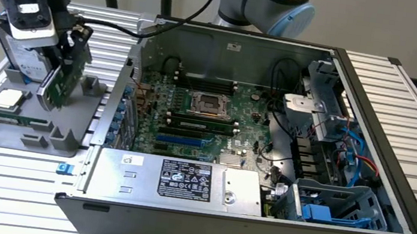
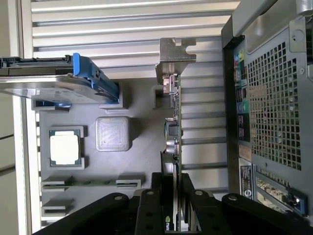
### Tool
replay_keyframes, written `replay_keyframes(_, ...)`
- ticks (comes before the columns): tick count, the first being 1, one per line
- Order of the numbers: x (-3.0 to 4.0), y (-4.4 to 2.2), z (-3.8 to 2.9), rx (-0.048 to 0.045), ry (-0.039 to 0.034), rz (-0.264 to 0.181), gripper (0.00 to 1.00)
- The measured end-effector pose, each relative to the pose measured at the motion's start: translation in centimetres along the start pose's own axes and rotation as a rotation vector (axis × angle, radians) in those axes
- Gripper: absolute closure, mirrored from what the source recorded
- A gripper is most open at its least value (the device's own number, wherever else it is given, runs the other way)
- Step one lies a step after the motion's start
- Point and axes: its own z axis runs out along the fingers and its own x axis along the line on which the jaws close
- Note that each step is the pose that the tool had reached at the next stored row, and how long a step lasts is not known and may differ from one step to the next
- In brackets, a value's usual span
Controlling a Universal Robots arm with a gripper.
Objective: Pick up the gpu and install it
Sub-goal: 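Pick up the gpu and move the gpu toward the slot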
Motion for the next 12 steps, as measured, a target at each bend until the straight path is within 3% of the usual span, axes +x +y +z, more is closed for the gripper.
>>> replay_keyframes(12,0.02,0.09,-1.24,0.0000,-0.0001,0.000,1.00)
